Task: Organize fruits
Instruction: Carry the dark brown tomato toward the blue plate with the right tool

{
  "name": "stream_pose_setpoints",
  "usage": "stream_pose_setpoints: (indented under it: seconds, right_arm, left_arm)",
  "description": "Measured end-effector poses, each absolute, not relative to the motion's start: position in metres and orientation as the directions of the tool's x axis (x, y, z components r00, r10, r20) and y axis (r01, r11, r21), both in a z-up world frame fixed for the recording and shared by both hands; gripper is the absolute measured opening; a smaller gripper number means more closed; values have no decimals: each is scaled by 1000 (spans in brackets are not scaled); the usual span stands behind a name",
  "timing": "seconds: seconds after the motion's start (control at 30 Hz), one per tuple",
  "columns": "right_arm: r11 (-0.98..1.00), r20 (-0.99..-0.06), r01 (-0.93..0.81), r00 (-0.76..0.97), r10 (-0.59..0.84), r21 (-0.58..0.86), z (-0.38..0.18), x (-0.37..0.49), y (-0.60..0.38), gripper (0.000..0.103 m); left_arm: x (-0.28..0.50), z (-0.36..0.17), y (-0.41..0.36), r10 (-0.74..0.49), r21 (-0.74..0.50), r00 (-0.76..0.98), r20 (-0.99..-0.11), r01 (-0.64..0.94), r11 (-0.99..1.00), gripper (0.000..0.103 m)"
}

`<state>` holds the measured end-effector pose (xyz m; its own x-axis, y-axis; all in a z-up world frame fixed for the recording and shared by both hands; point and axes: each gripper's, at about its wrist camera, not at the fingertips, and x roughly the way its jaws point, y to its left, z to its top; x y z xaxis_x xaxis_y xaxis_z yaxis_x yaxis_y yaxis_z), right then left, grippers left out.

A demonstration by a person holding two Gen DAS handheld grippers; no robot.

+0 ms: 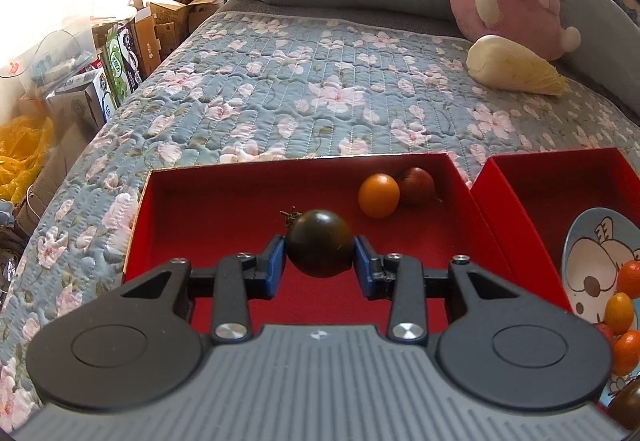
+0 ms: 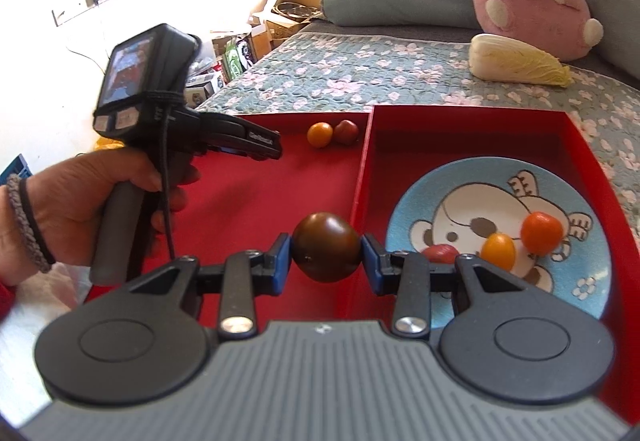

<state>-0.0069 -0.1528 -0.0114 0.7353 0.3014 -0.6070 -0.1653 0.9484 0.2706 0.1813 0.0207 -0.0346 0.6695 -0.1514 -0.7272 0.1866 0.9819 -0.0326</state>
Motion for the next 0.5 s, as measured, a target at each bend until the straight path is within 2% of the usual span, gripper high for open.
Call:
stream_pose_setpoints:
  seconds: [0.3, 0.5]
  right_arm:
    - [957, -621, -118, 738, 263, 264, -15, -35, -182, 41]
    - [960, -599, -85, 765, 235, 267, -12, -49, -202, 41]
  left_arm:
    - [158, -11, -6, -179, -27, 694, -697, 224, 974, 42]
    - [138, 5, -30, -239, -40, 707, -665, 285, 958, 42]
